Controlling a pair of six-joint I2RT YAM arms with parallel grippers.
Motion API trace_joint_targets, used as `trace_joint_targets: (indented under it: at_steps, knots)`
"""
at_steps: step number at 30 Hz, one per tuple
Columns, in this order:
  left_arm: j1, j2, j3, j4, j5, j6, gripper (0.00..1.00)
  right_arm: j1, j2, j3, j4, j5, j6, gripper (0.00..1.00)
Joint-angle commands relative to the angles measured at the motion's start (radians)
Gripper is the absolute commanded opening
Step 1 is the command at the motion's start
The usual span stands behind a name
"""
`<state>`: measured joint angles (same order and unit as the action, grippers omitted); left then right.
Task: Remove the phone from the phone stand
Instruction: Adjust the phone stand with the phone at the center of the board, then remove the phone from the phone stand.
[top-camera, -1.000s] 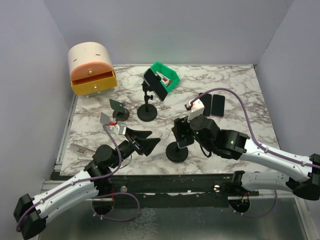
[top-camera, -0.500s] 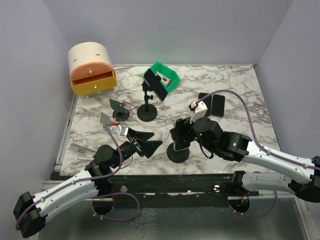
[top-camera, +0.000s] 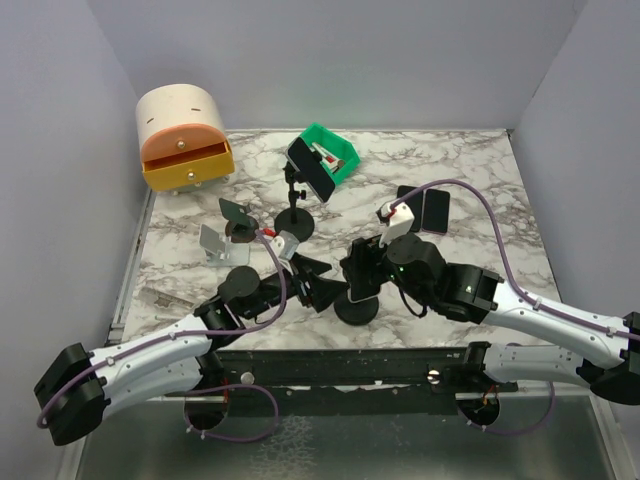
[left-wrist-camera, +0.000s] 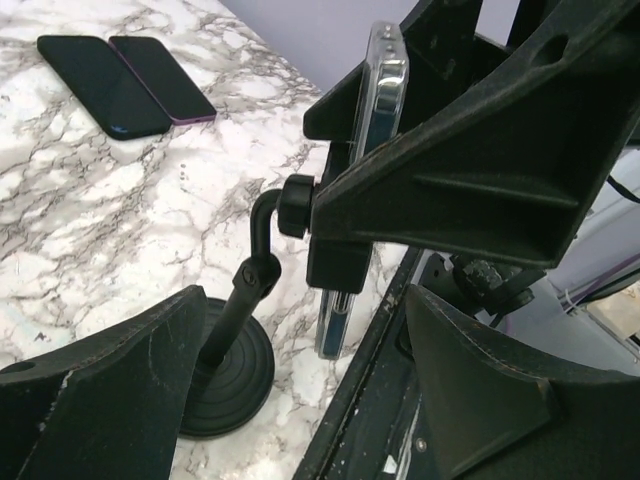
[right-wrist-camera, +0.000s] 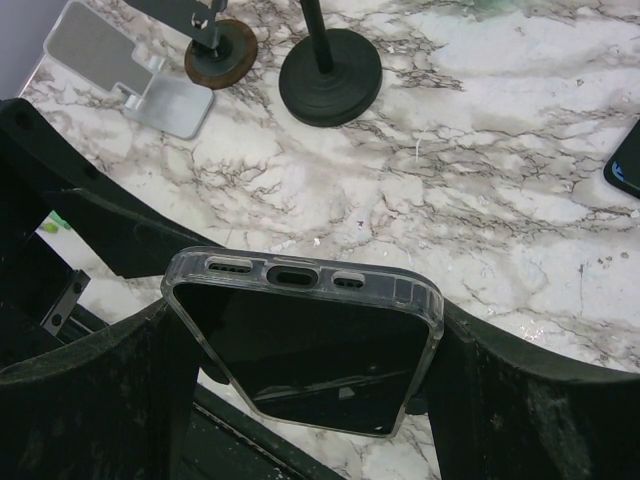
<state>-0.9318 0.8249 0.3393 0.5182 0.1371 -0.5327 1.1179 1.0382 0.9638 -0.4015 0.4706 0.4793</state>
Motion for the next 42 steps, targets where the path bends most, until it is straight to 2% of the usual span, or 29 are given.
trace_joint_targets:
  at_steps: [1, 6, 10, 21, 27, 33, 35, 39, 42]
  knots:
    - [-0.007, 0.061, 0.060, 0.045, 0.056, 0.057, 0.82, -0.001, 0.021, 0.014, -0.023, -0.022, -0.002, 0.15]
    - [-0.009, 0.111, 0.080, 0.048, 0.056, 0.070, 0.79, -0.001, 0.027, 0.021, -0.017, -0.026, -0.004, 0.15]
    - [-0.012, 0.121, 0.077, 0.057, 0.007, 0.069, 0.72, -0.001, 0.035, 0.026, -0.017, -0.028, -0.001, 0.15]
    - [-0.018, 0.127, 0.065, 0.119, 0.024, 0.072, 0.59, -0.001, 0.045, 0.021, -0.013, -0.033, 0.007, 0.14]
    - [-0.018, 0.113, 0.053, 0.135, 0.024, 0.095, 0.34, -0.001, 0.041, 0.019, -0.017, -0.027, 0.013, 0.15]
    - [-0.019, 0.115, 0.043, 0.141, 0.034, 0.093, 0.23, -0.001, 0.031, 0.015, -0.018, -0.026, 0.018, 0.16]
    - [-0.019, 0.114, 0.039, 0.144, 0.038, 0.094, 0.16, -0.001, 0.027, 0.014, -0.018, -0.029, 0.023, 0.22]
    - [-0.021, 0.111, 0.036, 0.149, 0.037, 0.100, 0.02, -0.001, 0.014, 0.010, -0.013, -0.029, 0.035, 0.54]
    - [-0.021, 0.109, 0.036, 0.151, 0.031, 0.103, 0.00, -0.001, 0.007, 0.012, -0.017, -0.021, 0.042, 0.67]
